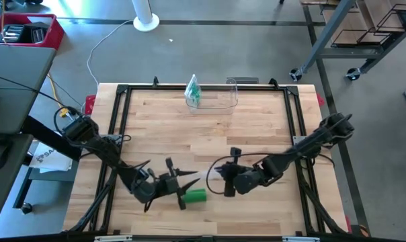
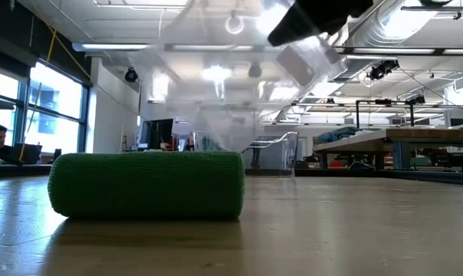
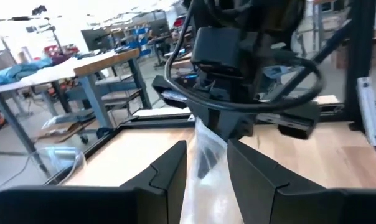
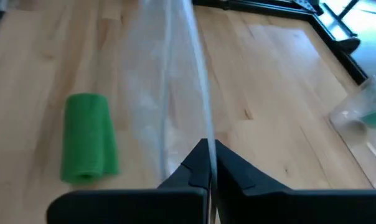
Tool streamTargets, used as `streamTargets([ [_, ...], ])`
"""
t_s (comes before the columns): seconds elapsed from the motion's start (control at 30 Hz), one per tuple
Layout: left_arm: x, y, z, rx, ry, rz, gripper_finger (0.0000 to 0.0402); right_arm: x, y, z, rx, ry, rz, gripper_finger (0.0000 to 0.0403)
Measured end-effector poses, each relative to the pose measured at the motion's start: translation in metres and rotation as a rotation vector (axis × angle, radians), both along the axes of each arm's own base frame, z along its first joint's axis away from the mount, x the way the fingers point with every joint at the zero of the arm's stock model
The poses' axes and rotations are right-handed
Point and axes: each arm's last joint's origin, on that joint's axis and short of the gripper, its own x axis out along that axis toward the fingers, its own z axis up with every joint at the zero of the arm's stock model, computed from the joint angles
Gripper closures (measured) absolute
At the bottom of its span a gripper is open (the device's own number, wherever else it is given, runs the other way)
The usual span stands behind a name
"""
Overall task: Roll bandage
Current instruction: Open the transparent zip bag
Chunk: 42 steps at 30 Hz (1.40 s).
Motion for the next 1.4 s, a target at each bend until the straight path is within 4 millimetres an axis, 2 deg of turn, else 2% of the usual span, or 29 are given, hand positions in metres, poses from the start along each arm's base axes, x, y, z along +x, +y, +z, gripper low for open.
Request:
streamTargets([
  [0.13, 0.008, 0.011, -0.002, -0.001, 0.016, 0.02, 0.0291, 0.003, -0.002, -0.003, 0.001, 0.008, -0.005, 0.0402],
  [0.33, 0.022, 0.025, -0.008, -0.03, 0.048, -0.067, 0.0291, 0.003, -0.002, -0.004, -0.002, 0.009, 0.001, 0.0403],
  [0.63, 0.041, 0.035, -0.029, -0.054, 0.058, -0.133, 0.0291, 0.003, -0.001, -0.003, 0.006, 0.007, 0.008, 0.0403],
  [0.77, 0.045, 0.04, -0.032, -0.061, 0.049, -0.116, 0.0291, 0.004, -0.001, -0.003, 0.007, 0.006, 0.007, 0.0403],
  [0.93, 0.042, 0.04, -0.029, -0.064, 0.08, -0.121, 0.0279, 0.004, -0.001, -0.004, 0.014, 0.011, 0.02, 0.0403],
  [1.13, 0.019, 0.034, -0.013, -0.077, 0.18, -0.15, 0.0238, 0.003, -0.001, -0.004, 0.022, 0.02, 0.02, 0.0403],
  [1.27, 0.007, 0.029, 0.005, -0.083, 0.137, -0.179, 0.0227, 0.003, -0.001, -0.004, 0.023, 0.02, 0.02, 0.0403],
  [1.4, 0.004, 0.024, 0.016, -0.046, 0.072, -0.208, 0.0237, 0.003, -0.001, -0.004, 0.023, 0.02, 0.02, 0.0403],
])
